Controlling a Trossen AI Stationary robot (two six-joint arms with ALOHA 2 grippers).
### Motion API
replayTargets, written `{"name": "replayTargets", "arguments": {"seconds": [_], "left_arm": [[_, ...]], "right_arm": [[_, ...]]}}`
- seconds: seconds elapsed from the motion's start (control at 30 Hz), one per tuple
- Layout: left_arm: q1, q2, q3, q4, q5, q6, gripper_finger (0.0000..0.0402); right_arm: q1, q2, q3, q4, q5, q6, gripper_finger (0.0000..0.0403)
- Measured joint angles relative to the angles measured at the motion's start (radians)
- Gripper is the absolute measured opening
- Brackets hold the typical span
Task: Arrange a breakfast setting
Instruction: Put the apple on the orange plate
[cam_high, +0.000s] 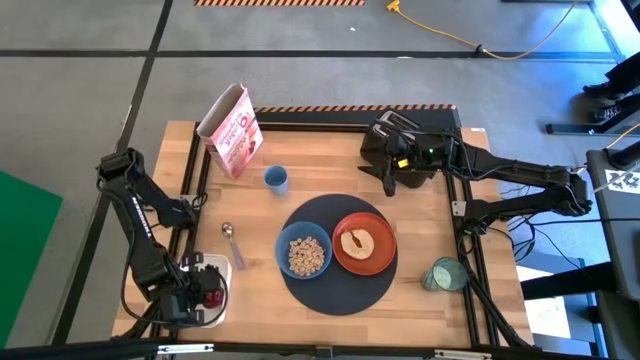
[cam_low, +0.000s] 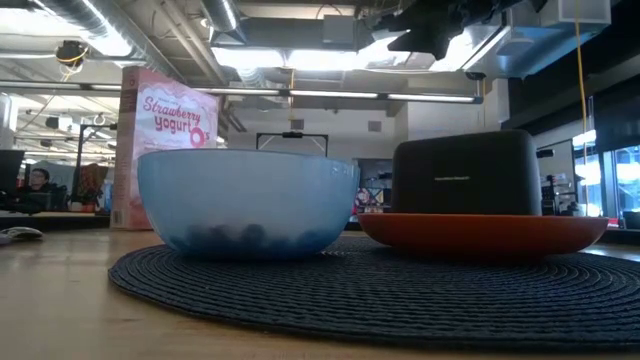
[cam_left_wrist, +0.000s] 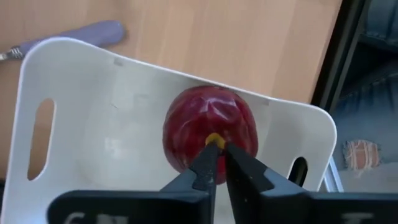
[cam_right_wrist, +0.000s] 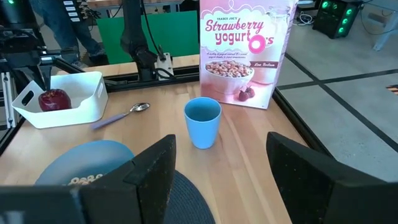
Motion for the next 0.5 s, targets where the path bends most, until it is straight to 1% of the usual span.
{"name": "replayTargets", "arguments": {"seconds": [0.3,0.5], "left_arm": [[0.0,0.0,0.0,0.0,-0.011,0.023,0.0066],[0.0,0.02,0.0,0.001,-0.01,0.03,0.007]], "right_arm": [[0.0,0.0,0.0,-0.004,0.0,0.0,0.0239],[0.0,0.0,0.0,-0.004,0.0,0.0,0.0239]]}}
